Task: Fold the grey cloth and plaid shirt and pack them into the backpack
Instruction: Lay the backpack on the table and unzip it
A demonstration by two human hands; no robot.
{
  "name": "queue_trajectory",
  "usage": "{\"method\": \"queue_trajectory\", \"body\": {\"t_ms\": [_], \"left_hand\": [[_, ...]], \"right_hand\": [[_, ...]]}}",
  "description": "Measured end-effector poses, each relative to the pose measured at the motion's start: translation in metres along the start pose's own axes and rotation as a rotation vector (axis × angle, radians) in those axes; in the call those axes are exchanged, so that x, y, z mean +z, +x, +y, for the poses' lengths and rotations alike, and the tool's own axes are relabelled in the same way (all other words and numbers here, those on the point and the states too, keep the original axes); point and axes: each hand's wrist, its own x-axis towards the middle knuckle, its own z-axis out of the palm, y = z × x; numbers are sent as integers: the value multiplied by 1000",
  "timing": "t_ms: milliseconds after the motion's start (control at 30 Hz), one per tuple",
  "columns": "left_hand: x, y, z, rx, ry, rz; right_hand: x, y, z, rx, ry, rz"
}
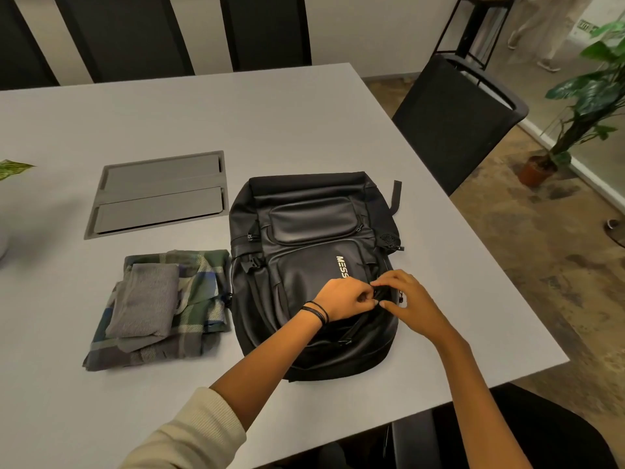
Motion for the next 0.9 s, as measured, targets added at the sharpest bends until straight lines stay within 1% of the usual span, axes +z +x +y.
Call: {"method": "queue_trajectory", "body": {"t_ms": [67, 167, 300, 367, 567, 900], "left_hand": [[1, -1, 0, 0, -3, -9], [3, -4, -1, 11, 1, -43], [3, -17, -13, 23, 31, -100], [5, -28, -19, 22, 79, -141], [21, -52, -21, -11, 268, -198], [19, -67, -16, -1, 294, -202]], "right_hand": [[5, 1, 9, 5, -100, -85], [14, 4, 14, -23, -155, -65], [19, 6, 21, -75, -197, -102], [18, 7, 24, -79, -194, -94], [16, 12, 26, -81, -145, -33], [20, 11, 31, -27, -140, 18]]}}
